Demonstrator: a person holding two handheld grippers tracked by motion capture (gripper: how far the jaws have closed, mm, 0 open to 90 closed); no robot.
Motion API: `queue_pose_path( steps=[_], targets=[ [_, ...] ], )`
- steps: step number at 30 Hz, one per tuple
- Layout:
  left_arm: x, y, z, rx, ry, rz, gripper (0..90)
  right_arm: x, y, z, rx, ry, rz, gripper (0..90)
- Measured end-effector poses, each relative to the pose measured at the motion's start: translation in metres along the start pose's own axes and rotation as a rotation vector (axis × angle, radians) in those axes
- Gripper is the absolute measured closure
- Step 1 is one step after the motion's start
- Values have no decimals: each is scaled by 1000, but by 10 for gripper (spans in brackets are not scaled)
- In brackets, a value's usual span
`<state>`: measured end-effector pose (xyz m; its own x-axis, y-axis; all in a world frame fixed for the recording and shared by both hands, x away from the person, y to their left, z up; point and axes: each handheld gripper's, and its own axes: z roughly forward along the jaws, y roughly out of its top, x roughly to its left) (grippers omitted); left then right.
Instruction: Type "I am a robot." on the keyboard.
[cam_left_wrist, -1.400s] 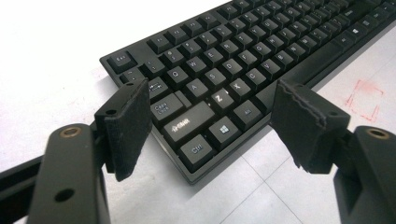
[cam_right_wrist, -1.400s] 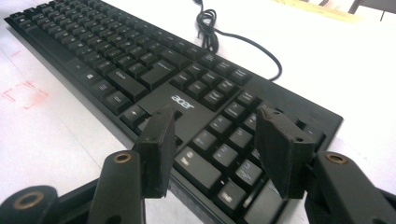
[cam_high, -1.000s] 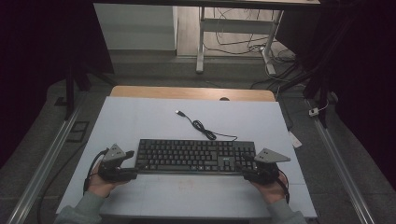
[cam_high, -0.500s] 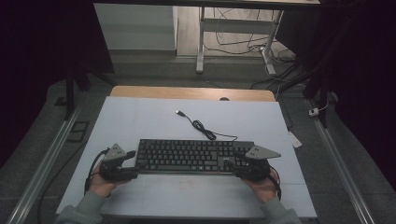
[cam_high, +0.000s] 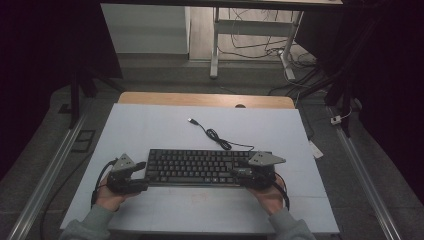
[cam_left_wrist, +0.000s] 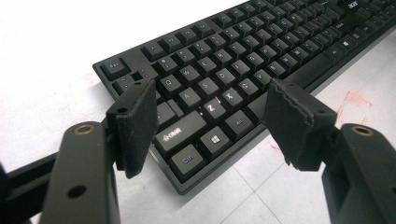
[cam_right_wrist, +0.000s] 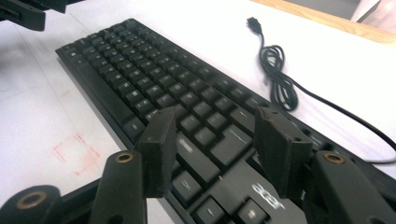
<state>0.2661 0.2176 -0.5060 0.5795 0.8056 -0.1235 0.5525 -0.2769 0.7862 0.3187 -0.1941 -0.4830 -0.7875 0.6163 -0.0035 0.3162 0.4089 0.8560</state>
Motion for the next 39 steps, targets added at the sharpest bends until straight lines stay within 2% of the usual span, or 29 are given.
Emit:
queue_pose_path(
  steps=[9,25,31,37,38,39],
  targets=[
    [1,0,1,1,-2,-1,361,12,19,20,14,17,-27,498],
    [0,1,2,5,0,6,374,25,37,57,24,68,-26,530],
    [0,1,2,5,3,6,376,28,42,66,31,87,-39,600],
    [0,0,2,5,7,8,378,30,46,73,35,106,-50,700],
    [-1,0,2,3,9,7,384,30,46,75,36,111,-53,745],
    [-1,0,2,2,10,7,384,30,46,75,36,111,-53,745]
  ],
)
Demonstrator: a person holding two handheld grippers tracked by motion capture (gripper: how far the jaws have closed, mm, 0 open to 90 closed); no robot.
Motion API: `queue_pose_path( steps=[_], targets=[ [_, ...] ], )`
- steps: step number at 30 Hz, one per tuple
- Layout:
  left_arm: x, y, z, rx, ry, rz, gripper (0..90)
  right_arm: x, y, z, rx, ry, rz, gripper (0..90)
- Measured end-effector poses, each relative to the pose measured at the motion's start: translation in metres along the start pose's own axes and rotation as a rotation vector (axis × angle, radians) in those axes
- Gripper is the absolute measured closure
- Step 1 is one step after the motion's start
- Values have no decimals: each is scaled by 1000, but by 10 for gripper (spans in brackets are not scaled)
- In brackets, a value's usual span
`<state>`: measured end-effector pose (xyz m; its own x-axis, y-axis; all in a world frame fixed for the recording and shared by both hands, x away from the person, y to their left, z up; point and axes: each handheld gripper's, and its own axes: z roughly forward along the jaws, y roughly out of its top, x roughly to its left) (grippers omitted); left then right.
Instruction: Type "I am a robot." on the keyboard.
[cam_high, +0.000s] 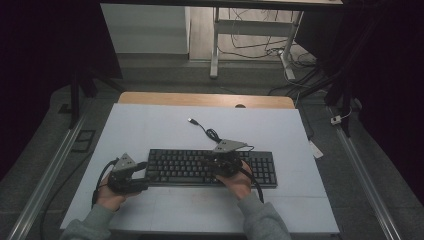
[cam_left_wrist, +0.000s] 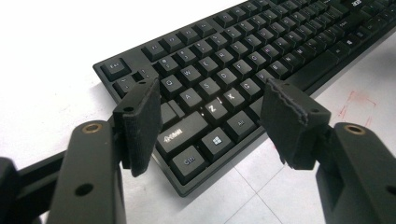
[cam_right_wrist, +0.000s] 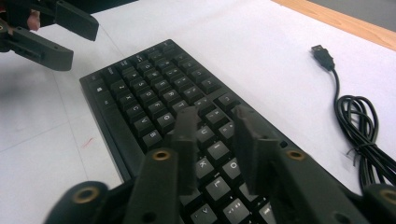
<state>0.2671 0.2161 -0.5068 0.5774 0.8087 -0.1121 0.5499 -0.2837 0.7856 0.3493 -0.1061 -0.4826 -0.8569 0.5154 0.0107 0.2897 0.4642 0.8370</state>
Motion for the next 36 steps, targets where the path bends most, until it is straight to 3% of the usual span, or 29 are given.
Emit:
queue_pose_path(
  steps=[6,13,17,25,33,36],
  targets=[
    [-1,0,0,-2,-6,5,413,-1,1,4,18,18,-10,892],
    [0,-1,-1,-13,-4,3,487,2,4,11,31,22,-21,896],
    [0,-1,0,-11,0,7,592,2,5,14,36,22,-23,896],
    [-2,1,4,12,5,21,887,1,4,15,49,10,-16,896],
    [-2,0,16,68,40,46,890,-1,3,16,59,9,-9,895],
    [1,-1,21,82,47,37,889,-2,2,17,65,8,-6,895]
  ],
)
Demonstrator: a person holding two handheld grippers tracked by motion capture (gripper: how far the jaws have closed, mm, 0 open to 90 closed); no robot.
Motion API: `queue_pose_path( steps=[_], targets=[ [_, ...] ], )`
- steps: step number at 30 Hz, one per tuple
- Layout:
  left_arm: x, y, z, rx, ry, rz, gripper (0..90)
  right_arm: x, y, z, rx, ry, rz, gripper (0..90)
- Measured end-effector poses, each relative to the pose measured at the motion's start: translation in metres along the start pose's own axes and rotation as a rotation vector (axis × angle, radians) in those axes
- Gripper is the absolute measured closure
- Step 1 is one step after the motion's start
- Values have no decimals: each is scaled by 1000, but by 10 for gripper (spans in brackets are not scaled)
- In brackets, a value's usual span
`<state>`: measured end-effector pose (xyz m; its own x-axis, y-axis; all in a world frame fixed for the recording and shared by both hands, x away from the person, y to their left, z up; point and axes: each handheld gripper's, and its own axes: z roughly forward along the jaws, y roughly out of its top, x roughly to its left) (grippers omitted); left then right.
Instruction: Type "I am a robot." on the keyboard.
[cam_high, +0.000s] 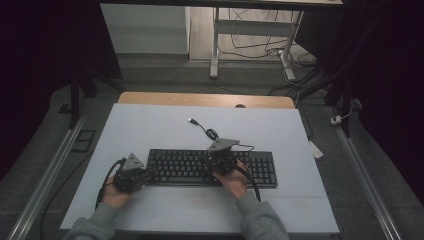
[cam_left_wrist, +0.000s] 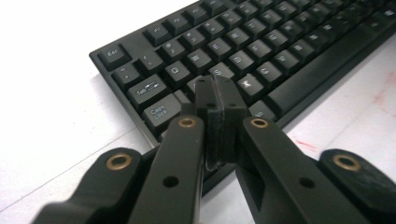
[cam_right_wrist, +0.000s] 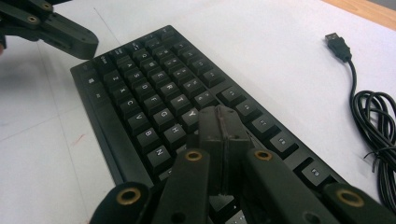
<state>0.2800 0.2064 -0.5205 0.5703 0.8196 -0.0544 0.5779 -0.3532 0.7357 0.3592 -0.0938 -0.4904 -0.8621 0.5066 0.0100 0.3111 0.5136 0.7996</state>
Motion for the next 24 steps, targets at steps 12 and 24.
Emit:
queue_pose_path(
  steps=[12,24],
  targets=[
    [5,-3,9,32,29,-5,889,-6,-3,13,36,-9,15,895],
    [5,-4,10,35,31,-5,888,-10,-5,26,76,-29,12,887]
  ],
)
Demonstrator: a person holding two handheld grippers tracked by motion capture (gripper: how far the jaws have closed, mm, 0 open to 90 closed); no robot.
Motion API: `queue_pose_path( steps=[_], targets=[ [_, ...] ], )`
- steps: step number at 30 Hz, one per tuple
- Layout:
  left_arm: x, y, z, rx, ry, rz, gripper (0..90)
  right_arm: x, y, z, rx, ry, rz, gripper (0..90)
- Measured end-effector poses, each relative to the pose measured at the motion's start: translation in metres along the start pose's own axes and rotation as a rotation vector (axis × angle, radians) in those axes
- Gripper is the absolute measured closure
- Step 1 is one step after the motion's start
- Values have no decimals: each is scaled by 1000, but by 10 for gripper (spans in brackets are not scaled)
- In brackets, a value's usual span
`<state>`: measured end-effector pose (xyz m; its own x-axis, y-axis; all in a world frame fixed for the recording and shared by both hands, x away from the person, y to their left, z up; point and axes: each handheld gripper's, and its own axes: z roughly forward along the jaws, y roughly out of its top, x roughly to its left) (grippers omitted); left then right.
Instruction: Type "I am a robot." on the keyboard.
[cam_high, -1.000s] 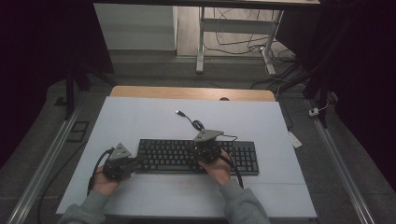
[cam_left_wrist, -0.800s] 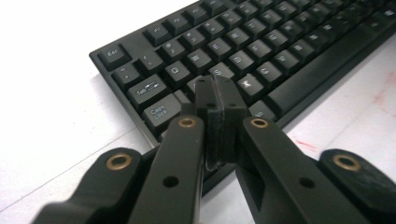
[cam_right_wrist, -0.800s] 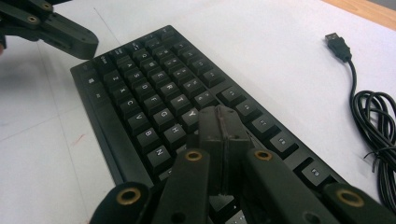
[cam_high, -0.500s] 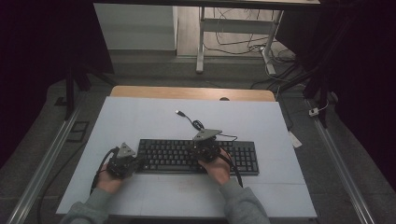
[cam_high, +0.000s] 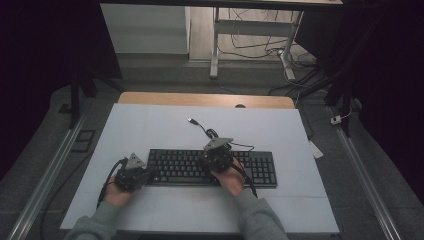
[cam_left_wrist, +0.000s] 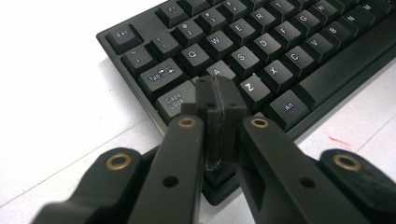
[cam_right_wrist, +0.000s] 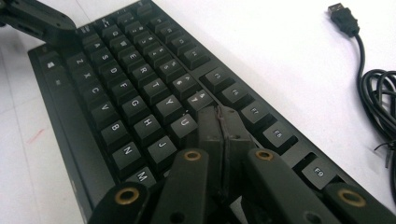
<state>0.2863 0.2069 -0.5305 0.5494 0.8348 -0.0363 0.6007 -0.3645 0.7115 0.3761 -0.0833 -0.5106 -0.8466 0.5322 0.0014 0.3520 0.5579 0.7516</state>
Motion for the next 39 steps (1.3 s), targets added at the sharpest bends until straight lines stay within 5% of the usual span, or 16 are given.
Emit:
queue_pose_path(
  steps=[23,31,35,39],
  targets=[
    [-1,-1,1,8,4,9,888,1,0,8,39,2,-13,890],
    [-2,1,-3,-17,6,4,882,3,4,-10,-31,3,-27,895],
    [-1,2,-7,-44,6,-5,868,-3,0,-17,-55,16,9,889],
    [-1,2,-8,-60,-3,-11,798,-6,-3,-20,-61,21,24,762]
  ],
)
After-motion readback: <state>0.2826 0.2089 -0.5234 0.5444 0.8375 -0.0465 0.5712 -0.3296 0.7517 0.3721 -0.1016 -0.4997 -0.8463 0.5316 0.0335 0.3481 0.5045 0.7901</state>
